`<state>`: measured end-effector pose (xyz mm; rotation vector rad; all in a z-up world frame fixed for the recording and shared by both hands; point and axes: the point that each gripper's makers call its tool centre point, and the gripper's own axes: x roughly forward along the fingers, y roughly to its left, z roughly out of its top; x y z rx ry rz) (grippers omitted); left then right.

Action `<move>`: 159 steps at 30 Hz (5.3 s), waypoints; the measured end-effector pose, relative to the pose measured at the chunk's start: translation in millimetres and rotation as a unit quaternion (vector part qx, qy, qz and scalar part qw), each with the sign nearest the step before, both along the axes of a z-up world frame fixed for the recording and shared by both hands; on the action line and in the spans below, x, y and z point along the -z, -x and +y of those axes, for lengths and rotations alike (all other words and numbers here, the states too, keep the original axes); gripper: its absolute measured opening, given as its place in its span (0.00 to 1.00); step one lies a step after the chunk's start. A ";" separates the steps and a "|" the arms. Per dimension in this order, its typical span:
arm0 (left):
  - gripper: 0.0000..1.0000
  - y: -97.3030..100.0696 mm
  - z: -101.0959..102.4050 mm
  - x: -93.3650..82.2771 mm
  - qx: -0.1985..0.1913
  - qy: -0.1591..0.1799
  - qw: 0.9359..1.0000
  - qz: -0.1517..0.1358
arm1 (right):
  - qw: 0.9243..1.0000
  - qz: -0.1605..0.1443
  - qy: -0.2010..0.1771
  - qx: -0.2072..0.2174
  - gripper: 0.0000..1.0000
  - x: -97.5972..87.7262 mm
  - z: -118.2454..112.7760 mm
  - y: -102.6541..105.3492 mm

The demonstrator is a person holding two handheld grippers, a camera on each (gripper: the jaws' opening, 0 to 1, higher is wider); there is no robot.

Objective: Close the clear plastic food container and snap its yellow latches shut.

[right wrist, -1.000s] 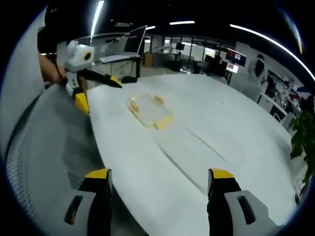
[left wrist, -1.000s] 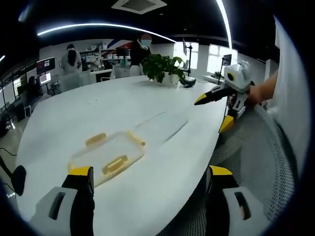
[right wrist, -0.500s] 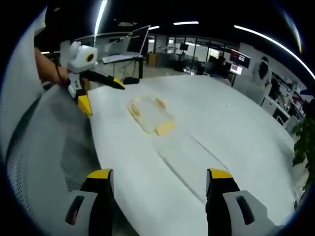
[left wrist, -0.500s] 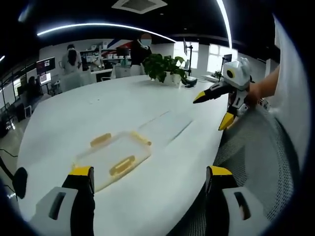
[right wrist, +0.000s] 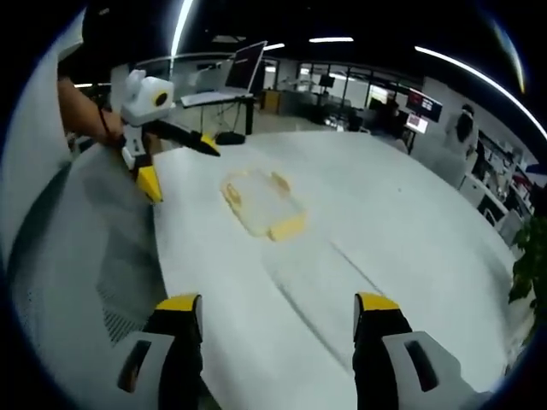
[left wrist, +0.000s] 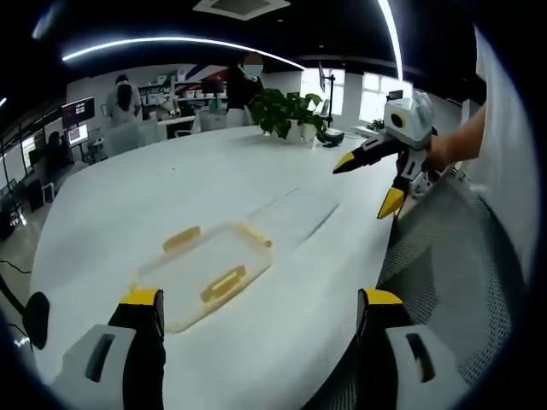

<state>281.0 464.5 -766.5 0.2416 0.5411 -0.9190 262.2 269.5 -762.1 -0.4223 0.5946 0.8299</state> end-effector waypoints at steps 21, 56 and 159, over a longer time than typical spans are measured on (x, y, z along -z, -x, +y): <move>0.93 -26.0 16.8 9.0 0.008 -0.019 1.000 0.003 | 0.999 -0.001 0.007 -0.038 0.69 1.9 26.9 -33.2; 0.89 -61.6 26.4 22.3 0.052 -0.074 0.996 -0.008 | 0.993 -0.002 0.030 -0.112 0.65 9.4 63.7 -64.6; 0.40 -104.4 65.7 71.4 0.349 -0.260 0.899 0.046 | 0.943 0.126 0.166 -0.259 0.40 79.4 103.2 -101.7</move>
